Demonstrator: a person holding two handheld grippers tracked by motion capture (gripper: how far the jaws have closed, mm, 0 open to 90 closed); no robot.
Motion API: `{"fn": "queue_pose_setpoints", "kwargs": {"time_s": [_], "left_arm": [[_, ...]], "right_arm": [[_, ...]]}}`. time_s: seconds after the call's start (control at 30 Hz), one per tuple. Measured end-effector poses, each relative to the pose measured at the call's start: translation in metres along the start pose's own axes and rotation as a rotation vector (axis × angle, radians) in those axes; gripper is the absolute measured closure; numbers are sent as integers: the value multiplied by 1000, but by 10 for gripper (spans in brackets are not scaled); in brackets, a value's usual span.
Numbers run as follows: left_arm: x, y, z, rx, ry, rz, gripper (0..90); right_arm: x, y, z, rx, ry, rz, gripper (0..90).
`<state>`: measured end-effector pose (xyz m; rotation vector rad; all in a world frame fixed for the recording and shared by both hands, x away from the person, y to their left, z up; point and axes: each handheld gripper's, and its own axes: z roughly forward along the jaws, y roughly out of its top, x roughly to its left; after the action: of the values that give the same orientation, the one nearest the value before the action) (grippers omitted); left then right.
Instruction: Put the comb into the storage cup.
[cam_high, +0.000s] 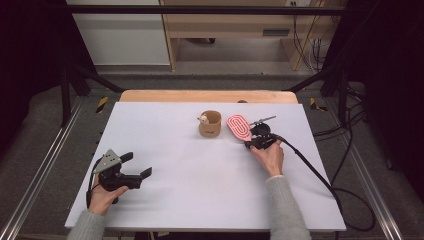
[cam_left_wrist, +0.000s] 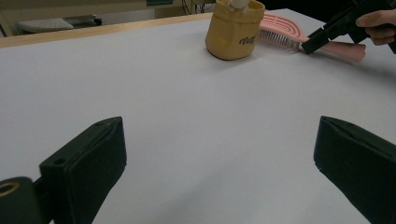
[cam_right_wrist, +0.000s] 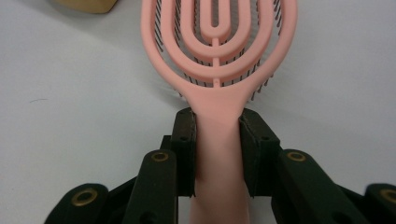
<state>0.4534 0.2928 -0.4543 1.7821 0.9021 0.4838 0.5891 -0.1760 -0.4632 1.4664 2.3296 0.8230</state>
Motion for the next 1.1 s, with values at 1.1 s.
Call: {"fn": "queue_pose_setpoints", "kwargs": {"time_s": [1.1], "left_arm": [[0, 0, 1, 6, -1, -1, 23]], "right_arm": [[2, -7, -32, -87, 48, 2, 700]]}}
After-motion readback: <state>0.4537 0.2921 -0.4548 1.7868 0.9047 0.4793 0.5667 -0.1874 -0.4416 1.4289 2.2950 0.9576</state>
